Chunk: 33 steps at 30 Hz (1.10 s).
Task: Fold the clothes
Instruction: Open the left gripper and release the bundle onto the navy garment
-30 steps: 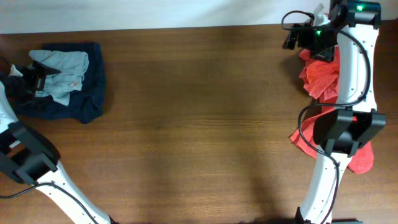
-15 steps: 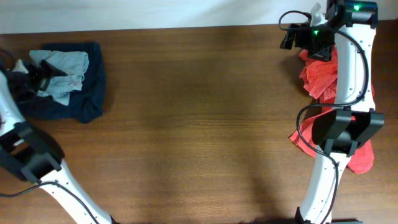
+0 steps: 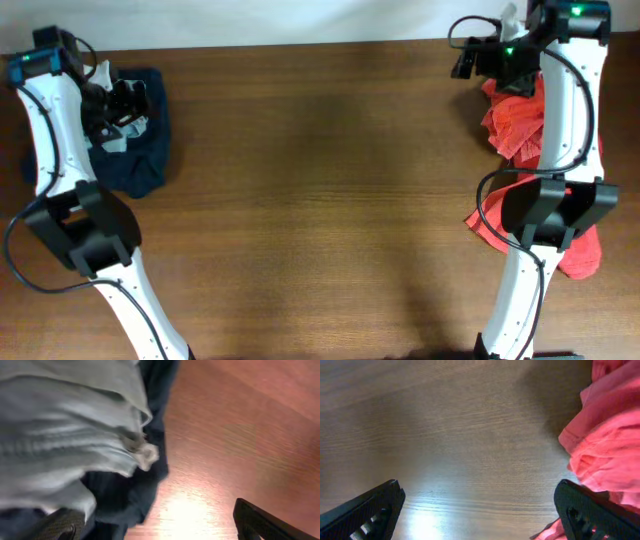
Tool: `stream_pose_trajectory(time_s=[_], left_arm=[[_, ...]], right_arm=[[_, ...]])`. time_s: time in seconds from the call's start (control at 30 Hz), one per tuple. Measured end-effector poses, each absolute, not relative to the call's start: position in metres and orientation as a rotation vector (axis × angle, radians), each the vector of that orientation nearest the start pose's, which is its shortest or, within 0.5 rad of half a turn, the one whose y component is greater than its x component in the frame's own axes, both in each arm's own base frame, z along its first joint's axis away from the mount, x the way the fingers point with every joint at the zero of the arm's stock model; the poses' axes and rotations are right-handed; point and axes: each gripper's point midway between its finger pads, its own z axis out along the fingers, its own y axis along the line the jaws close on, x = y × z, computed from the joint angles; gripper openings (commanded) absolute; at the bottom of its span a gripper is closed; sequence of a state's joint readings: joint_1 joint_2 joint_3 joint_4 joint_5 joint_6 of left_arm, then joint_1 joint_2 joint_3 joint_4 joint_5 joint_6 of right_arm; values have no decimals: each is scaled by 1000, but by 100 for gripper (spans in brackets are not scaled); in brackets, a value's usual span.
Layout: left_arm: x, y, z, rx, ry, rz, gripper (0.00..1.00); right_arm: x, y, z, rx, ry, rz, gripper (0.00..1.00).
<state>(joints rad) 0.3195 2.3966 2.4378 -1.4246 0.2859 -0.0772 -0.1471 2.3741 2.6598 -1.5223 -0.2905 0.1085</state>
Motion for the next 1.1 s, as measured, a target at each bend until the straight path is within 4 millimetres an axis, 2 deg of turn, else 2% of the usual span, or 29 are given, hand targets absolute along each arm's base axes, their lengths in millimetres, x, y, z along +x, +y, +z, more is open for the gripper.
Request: stream_pose_trajectory(time_s=[0.1, 0.13, 0.27, 0.5, 0.6, 0.77, 0.9, 1.0, 1.1], left_arm=[[491, 112, 157, -495, 2795, -333, 95], [489, 114, 177, -483, 2758, -299, 95], [478, 116, 231, -456, 2662, -235, 95], [462, 110, 281, -413, 2566, -210, 95], [451, 103, 312, -334, 2505, -199, 96], [412, 81, 388, -182, 2339, -176, 99], [382, 58, 433, -94, 2230, -170, 99], [370, 47, 449, -55, 2186, -178, 99], [367, 45, 452, -47, 2178, -180, 99]], right_arm=[[510, -26, 217, 258, 2714, 386, 98], [509, -25, 224, 251, 2700, 383, 98], [501, -24, 260, 227, 2630, 370, 98], [469, -3, 327, 88, 2513, 384, 98], [451, 11, 362, 0, 2436, 367, 98], [398, 29, 436, -102, 2260, 247, 99], [341, 40, 493, -150, 2096, 162, 98], [303, 41, 522, -162, 1997, 119, 98], [268, 32, 546, -141, 1910, 81, 99]])
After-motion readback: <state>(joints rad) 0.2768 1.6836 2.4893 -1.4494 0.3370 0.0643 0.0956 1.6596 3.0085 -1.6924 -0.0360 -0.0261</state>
